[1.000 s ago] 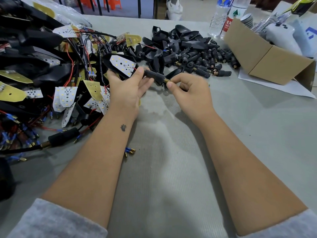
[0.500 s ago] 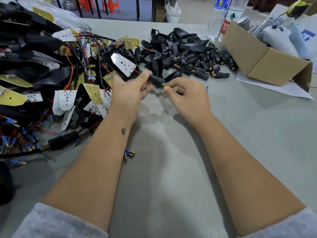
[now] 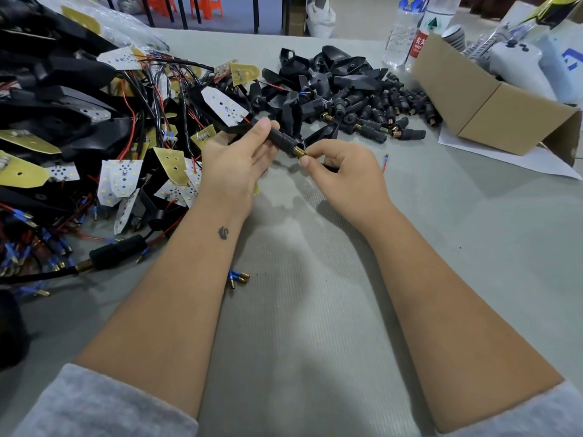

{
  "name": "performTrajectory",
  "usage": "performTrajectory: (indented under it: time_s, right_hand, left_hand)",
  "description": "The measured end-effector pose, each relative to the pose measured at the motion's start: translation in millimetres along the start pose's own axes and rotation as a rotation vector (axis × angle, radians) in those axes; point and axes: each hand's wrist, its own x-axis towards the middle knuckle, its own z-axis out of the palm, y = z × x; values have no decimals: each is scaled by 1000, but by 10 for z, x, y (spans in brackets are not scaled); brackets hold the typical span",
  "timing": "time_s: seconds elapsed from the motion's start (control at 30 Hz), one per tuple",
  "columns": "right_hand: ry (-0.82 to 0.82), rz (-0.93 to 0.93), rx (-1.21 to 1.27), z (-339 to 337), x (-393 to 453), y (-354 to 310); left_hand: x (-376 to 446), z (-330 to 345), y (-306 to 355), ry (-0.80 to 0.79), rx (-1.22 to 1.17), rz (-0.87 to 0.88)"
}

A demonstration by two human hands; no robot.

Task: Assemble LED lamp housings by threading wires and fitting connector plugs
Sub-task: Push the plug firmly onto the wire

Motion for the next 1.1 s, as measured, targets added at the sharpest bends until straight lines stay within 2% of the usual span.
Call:
performTrajectory:
  time_s: [0.2, 0.37, 0.57, 0.73, 0.87, 0.97, 1.1]
  right_hand:
    - [28, 13, -19, -42, -4, -9]
    - [32, 8, -48, -41, -44, -55]
    - [-138, 49, -52, 64, -113, -241]
    - [-235, -91, -57, 91, -107, -666]
    - [-363, -156, 24, 249, -50, -1096]
    - [-450, -198, 141, 447, -39, -1443]
    - [-473, -222, 261, 714, -84, -1775]
  left_hand:
    - [-42, 103, -49, -68, 97, 72]
    - [-108, 242, -85, -82, 73, 4]
    - [-142, 261, 2, 9, 167, 2]
    - [-116, 179, 521, -58, 365, 64]
    - [-117, -57, 1056, -27, 529, 129]
    - [-98, -294, 1429, 82, 650, 140]
    - [49, -677, 1883, 313, 1202, 270]
